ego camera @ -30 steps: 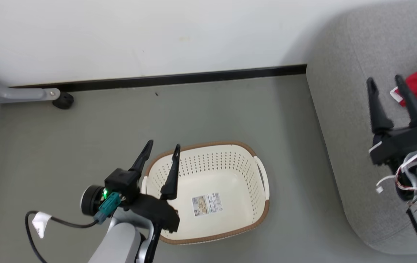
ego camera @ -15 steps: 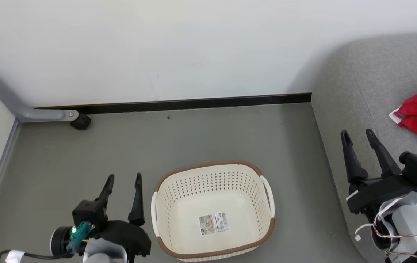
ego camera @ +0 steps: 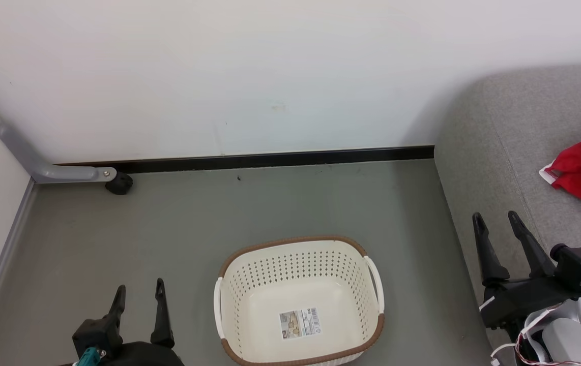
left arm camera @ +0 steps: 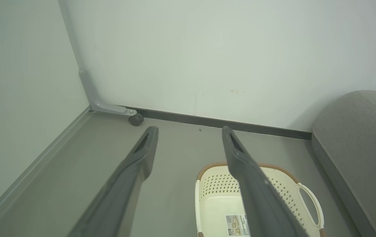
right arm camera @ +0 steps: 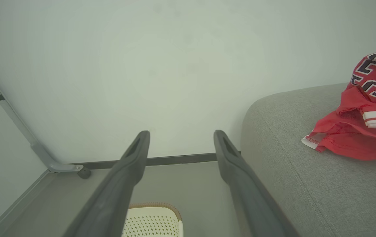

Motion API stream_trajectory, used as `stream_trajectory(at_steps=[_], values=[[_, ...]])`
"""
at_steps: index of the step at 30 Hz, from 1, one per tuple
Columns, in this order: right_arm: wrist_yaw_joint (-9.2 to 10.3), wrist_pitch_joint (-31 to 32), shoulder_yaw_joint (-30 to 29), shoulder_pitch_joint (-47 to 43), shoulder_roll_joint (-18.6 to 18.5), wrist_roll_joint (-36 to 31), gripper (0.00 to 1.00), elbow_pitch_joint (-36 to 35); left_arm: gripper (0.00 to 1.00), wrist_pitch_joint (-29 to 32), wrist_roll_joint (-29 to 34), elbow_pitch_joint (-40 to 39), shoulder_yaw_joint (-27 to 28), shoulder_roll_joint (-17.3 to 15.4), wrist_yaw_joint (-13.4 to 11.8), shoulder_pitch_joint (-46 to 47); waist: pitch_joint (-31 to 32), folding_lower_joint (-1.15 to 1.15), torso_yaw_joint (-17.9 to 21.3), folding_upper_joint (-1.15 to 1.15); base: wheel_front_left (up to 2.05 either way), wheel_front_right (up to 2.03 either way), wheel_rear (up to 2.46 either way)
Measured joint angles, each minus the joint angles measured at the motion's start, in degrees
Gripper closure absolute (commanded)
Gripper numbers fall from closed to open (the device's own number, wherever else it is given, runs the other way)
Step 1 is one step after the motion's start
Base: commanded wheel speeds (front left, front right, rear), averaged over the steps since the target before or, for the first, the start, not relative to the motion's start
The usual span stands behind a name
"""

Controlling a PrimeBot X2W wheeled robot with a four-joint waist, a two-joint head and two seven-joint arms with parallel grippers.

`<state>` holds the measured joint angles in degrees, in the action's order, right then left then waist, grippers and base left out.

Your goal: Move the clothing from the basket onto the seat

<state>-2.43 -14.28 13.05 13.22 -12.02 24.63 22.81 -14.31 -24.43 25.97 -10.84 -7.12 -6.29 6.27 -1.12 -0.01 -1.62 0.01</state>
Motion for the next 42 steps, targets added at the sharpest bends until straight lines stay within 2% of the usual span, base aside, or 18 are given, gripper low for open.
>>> stream_trajectory(at_steps=[12,38,42], values=[[1.99,0.00,0.22,-2.31,0.16,-2.59,0.00,-0.55,0.00,0.00,3.01,-2.05,3.56,1.18,-0.35,-2.12,0.62,0.00,-0.08,-0.01,0.00,0.00,0.00],[2.50,0.00,0.80,-2.31,1.15,-3.67,0.00,-0.75,0.00,0.00,6.45,-4.70,5.27,2.86,-0.76,-3.32,0.44,0.01,0.08,-0.01,0.00,0.00,0.00],[2.50,0.00,0.69,-2.30,1.27,-3.68,0.00,-0.75,0.00,0.00,6.49,-4.86,5.01,2.99,-0.23,-3.31,0.40,0.01,0.22,-0.01,0.00,0.00,0.00]])
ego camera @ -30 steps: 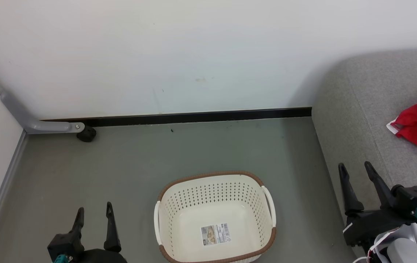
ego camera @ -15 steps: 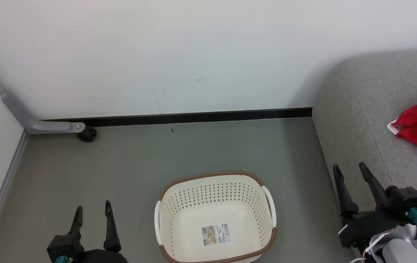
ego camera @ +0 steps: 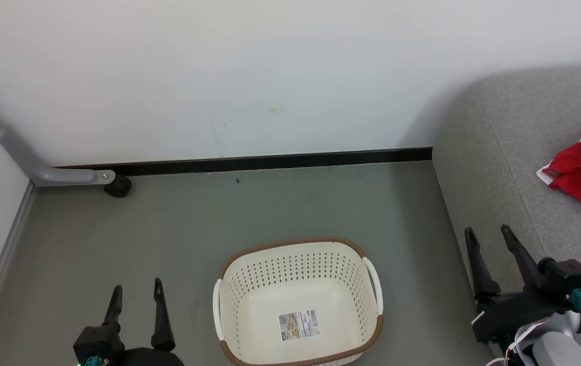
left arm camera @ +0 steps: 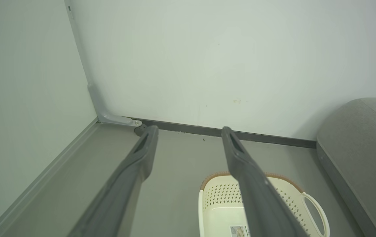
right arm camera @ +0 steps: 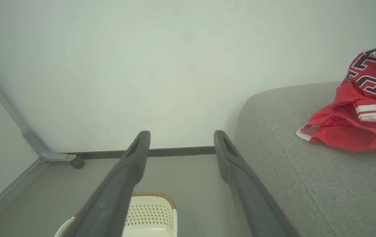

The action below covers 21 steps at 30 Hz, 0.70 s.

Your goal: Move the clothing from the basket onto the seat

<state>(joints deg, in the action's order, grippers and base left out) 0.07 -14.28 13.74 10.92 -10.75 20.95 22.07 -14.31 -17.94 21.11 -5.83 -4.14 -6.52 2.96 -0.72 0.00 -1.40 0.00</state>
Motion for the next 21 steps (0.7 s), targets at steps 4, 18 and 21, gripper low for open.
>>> stream_trajectory(at_steps=[4,18,21], values=[[0.00,0.00,-0.37,0.04,0.03,0.01,0.00,0.00,0.00,0.00,0.31,-0.02,-0.10,0.13,0.12,0.00,-0.01,0.00,0.14,0.00,0.00,0.00,0.00],[-0.08,0.67,-0.52,-3.63,1.70,1.08,1.00,3.60,1.00,0.65,-0.48,3.48,-0.23,0.78,1.53,-2.23,0.19,0.00,0.29,0.00,0.00,0.00,0.00],[-0.14,1.33,-1.31,-3.58,1.76,2.74,1.00,3.59,1.00,1.25,-2.35,3.53,0.20,0.80,2.01,-2.21,0.22,0.00,0.33,0.00,0.00,0.00,0.00]])
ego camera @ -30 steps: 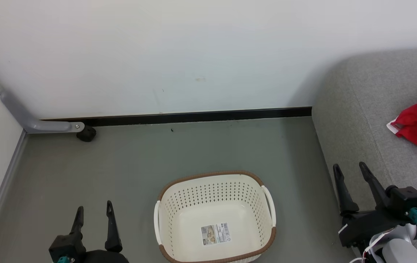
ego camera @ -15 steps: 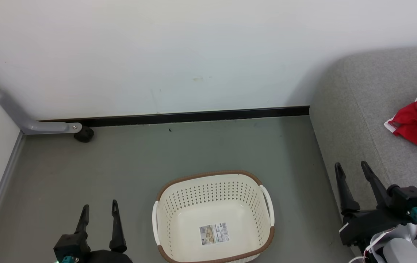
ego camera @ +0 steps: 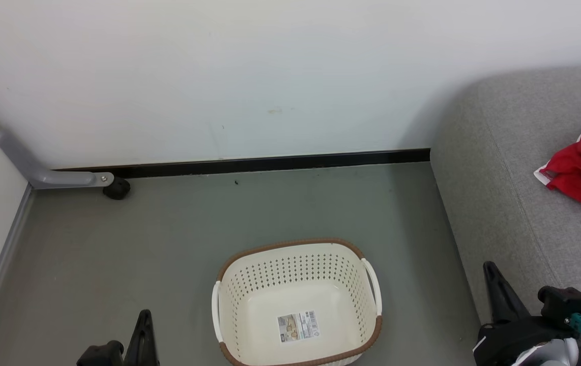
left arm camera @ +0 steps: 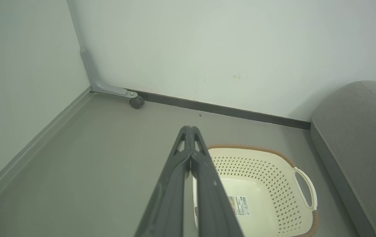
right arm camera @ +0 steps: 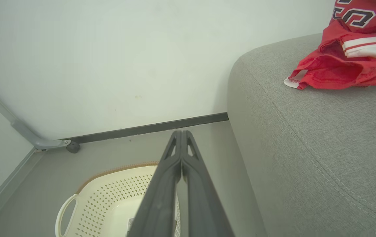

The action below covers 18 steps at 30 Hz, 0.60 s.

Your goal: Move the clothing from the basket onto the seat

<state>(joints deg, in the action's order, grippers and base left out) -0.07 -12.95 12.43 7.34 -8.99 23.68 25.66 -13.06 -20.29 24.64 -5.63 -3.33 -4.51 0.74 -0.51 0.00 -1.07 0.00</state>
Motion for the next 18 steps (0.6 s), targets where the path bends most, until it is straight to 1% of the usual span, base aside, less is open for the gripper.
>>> stream_trajectory(at_steps=[8,13,17,18], values=[[-0.45,1.87,-1.76,0.00,0.56,6.25,1.00,-0.24,1.00,1.97,-6.28,-0.01,1.00,0.07,0.58,0.08,0.08,0.00,0.09,0.00,0.00,0.00,0.00],[-0.97,2.89,-2.88,0.00,0.85,9.83,1.00,-0.53,1.00,2.97,-10.02,-0.16,1.51,0.13,1.36,0.16,0.11,0.00,0.15,0.00,0.00,0.00,0.00],[-1.03,3.89,-3.76,0.00,1.11,12.71,1.00,-0.90,1.00,3.97,-12.98,-0.35,1.94,0.20,1.59,0.27,0.13,0.00,0.19,0.00,0.00,0.00,0.00],[-1.03,4.11,-4.00,0.00,1.21,13.37,1.00,-0.99,1.00,4.05,-13.70,-0.41,2.04,0.20,1.99,0.27,0.14,0.00,0.20,0.00,0.00,0.00,0.00]])
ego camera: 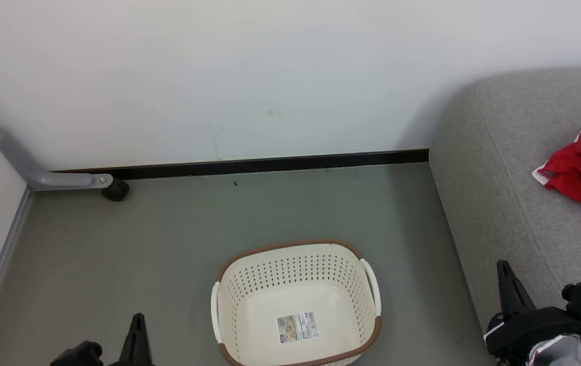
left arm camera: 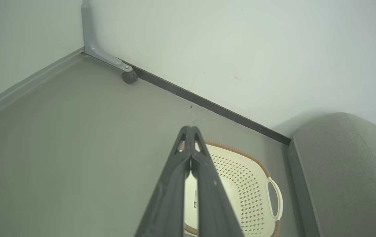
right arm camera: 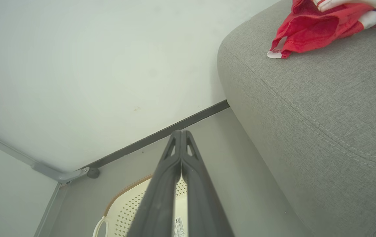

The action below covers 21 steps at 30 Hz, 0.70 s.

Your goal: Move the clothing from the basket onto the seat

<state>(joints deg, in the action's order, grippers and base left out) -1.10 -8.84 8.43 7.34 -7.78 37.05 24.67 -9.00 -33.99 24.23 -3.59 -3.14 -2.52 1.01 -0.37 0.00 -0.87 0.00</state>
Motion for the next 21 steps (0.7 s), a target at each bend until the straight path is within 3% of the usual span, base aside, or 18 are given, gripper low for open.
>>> stream_trajectory(at_steps=[21], values=[[-1.51,4.32,-4.45,-0.04,1.36,14.78,1.00,-1.87,1.00,4.47,-15.81,-1.79,2.37,0.10,2.59,0.88,0.08,0.00,0.23,0.00,0.00,0.00,0.00]])
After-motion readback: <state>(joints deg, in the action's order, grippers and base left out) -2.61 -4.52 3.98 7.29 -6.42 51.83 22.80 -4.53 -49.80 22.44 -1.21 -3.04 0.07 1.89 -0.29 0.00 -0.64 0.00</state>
